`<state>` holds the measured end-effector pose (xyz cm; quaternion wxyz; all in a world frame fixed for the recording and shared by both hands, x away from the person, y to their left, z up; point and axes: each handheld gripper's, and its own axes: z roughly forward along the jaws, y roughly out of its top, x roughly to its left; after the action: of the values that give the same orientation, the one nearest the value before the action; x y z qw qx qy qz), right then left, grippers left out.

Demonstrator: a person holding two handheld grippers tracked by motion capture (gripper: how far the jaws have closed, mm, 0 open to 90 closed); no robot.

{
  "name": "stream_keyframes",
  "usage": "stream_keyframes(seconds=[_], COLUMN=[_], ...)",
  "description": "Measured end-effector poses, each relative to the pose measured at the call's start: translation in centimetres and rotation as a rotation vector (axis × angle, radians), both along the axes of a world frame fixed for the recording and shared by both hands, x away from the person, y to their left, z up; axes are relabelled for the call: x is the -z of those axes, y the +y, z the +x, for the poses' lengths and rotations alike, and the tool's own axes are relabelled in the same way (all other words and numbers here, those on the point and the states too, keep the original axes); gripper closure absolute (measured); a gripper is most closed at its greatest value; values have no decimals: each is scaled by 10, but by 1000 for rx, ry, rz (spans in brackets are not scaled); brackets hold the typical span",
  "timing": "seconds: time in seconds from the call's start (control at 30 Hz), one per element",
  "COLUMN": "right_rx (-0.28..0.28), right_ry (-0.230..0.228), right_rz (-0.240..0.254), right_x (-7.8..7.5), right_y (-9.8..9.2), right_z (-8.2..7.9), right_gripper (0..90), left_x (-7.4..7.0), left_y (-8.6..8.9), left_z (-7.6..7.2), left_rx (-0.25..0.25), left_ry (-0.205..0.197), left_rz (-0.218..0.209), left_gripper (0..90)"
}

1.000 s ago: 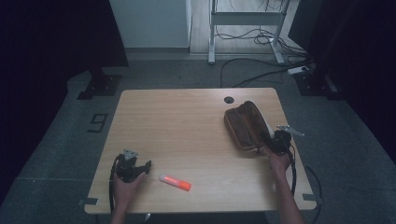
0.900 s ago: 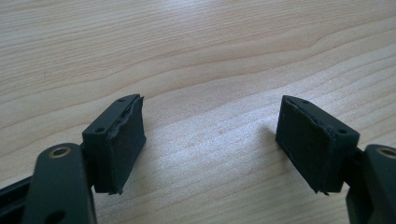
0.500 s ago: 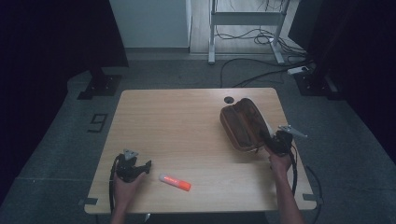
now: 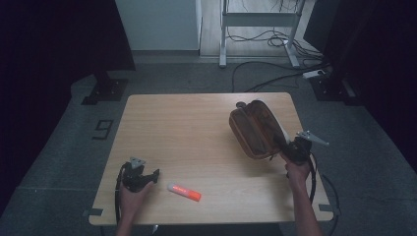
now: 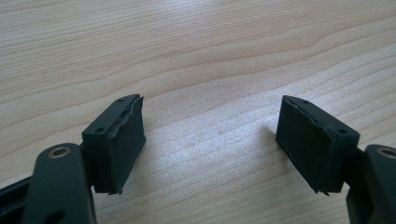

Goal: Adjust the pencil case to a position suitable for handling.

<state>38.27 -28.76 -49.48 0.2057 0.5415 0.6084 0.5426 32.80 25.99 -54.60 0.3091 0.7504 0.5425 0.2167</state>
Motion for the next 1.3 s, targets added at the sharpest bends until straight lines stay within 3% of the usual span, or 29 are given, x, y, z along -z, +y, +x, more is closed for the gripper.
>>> stream_keyframes(seconds=[0.73,1.3], right_rx=[-118,-235], right_ry=[-65,-69], right_rz=[9,-14], right_x=[-16,-18], right_y=[12,37], right_z=[-11,-14], right_gripper=[835,834], left_x=[0,0], left_y=[0,0], left_z=[0,0], left_rx=[1,3], left_ry=[1,0], left_rz=[1,1], left_gripper=[234,231])
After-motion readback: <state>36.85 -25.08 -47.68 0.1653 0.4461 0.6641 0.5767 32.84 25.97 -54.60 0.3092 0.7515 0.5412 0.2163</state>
